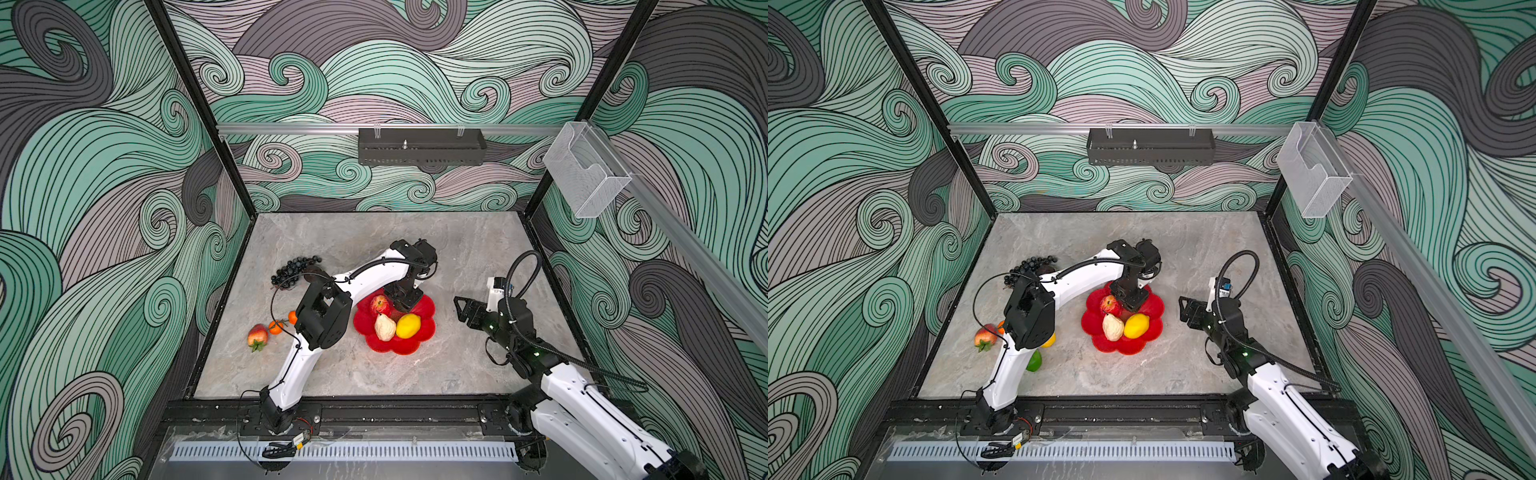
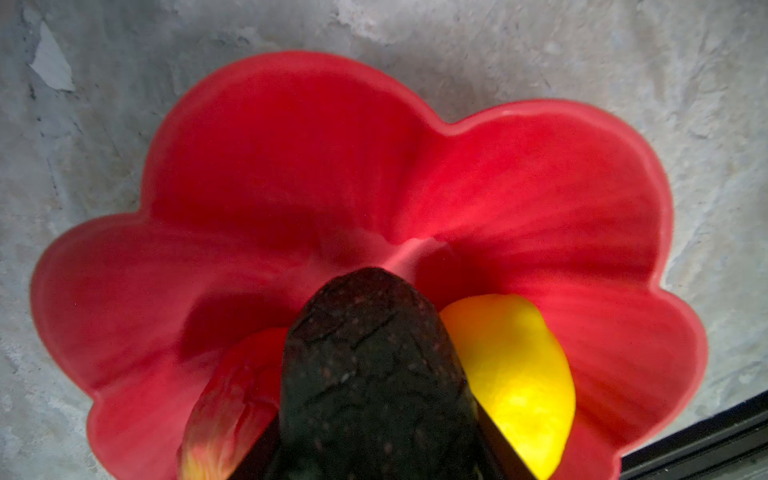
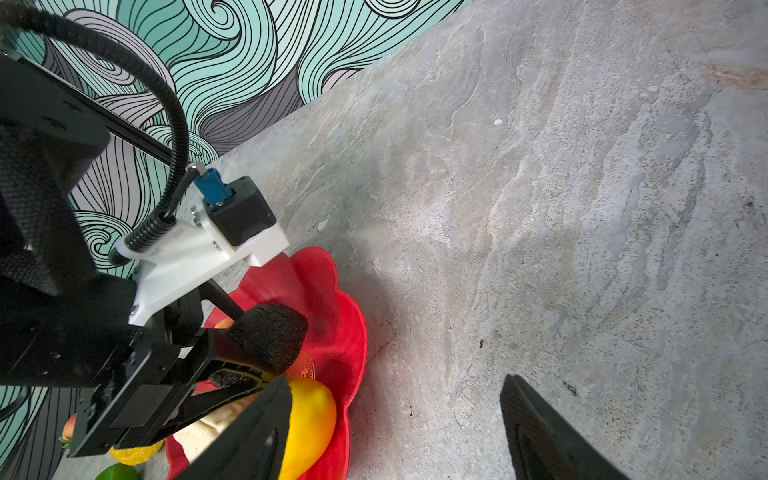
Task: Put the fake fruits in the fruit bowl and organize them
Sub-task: 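Carry the avocado over the bowl with the left gripper while the right withdraws, then lower the avocado into the bowl and open the left gripper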
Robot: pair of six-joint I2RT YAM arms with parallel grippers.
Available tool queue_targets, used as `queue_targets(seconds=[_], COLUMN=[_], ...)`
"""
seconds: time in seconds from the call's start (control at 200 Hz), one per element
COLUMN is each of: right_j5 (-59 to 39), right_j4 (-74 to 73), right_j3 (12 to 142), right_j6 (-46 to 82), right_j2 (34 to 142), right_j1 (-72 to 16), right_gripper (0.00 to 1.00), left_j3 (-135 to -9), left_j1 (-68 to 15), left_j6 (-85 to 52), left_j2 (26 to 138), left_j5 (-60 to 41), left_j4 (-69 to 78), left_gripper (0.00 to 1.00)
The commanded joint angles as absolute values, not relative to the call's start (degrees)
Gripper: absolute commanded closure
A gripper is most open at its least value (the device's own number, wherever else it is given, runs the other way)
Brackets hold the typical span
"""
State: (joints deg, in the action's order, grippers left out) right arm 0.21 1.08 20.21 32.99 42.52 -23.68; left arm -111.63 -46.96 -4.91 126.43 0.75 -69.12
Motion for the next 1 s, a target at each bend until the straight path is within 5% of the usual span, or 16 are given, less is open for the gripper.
queue_targets(seconds=[0.0, 0.62, 0.996], right_j5=[1.43, 1.62, 1.52], right_j4=[0.26, 0.11, 0.09], right_j3=[19.69, 19.63, 19.61], right_j6=[32.17, 32.26, 32.26], right_j2=[42.08, 42.26, 42.25], right_j1=[-24.08, -24.08, -24.16], right_gripper=[0.2, 0.2, 0.2], left_j3=[-113.62, -113.82, -114.17], left_j1=[-46.49, -46.42, -46.41], left_j6=[-3.61, -3.52, -3.6], left_j2=[127.79, 128.4, 127.73], left_j5=[-0.17, 0.0, -0.26], left_j4=[-72.59, -73.29, -73.08], left_gripper=[0.45, 0.32, 0.39])
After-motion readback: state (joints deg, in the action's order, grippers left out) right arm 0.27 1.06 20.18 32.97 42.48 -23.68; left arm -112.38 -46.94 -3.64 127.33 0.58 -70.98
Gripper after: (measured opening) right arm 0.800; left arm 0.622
